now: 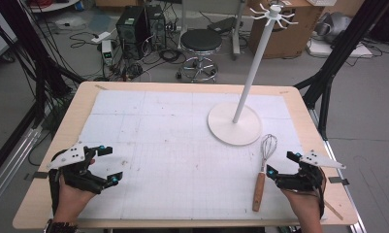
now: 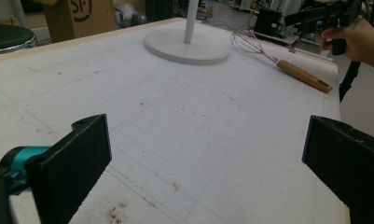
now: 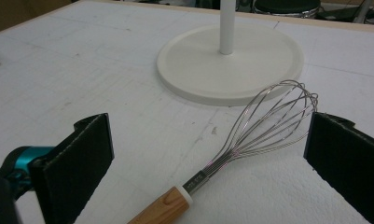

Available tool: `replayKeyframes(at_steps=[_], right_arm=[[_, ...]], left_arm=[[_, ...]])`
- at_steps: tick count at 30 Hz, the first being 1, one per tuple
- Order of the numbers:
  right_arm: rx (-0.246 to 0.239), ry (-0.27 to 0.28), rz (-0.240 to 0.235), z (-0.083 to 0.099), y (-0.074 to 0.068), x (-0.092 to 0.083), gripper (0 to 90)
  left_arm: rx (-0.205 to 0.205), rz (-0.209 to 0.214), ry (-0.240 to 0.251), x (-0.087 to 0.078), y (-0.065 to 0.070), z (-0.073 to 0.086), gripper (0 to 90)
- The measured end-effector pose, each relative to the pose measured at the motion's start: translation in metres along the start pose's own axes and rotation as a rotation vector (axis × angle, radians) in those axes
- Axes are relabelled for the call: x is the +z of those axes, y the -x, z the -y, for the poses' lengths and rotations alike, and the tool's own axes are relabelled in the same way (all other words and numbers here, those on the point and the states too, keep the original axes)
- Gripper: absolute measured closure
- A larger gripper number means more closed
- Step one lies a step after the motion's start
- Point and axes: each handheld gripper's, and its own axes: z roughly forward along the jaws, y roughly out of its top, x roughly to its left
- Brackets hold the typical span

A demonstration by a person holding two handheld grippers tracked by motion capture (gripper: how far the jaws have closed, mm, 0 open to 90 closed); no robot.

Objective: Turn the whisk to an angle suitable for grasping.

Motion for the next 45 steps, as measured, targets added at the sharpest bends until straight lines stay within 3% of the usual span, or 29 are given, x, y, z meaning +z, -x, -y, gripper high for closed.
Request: replayKeyframes(at_steps=[12,19,29,31,36,38,39,45], right_arm=[[0.018,-0.043,0.048,0.002,-0.002,-0.001,0.3],[0.001,-0.102,0.082,0.004,-0.011,0.005,1.1],[-0.001,-0.185,0.082,0.015,-0.019,0.02,7.9],[-0.006,-0.221,0.077,0.019,-0.021,0.025,15.1],[0.003,-0.322,0.069,0.029,-0.02,0.04,18.4],[0.023,-0.32,0.023,0.029,-0.019,0.038,30.2],[0.009,-0.318,0.006,0.029,-0.02,0.037,35.7],[0.009,-0.329,-0.001,0.028,-0.02,0.035,40.2]], left_arm=[[0.011,0.022,-0.025,0.009,0.001,0.002,1.8],[0.011,0.029,-0.011,0.008,0.001,0.001,1.8],[0.012,0.031,-0.017,0.01,0.002,0.001,1.8],[0.011,0.033,-0.021,0.01,0.002,0.001,1.8],[0.011,0.034,-0.021,0.01,0.001,0.002,1.8],[0.012,0.034,-0.024,0.01,0.001,0.002,1.8],[0.012,0.034,-0.023,0.01,0.001,0.002,1.8],[0.011,0.037,-0.027,0.011,0.001,0.003,1.8]])
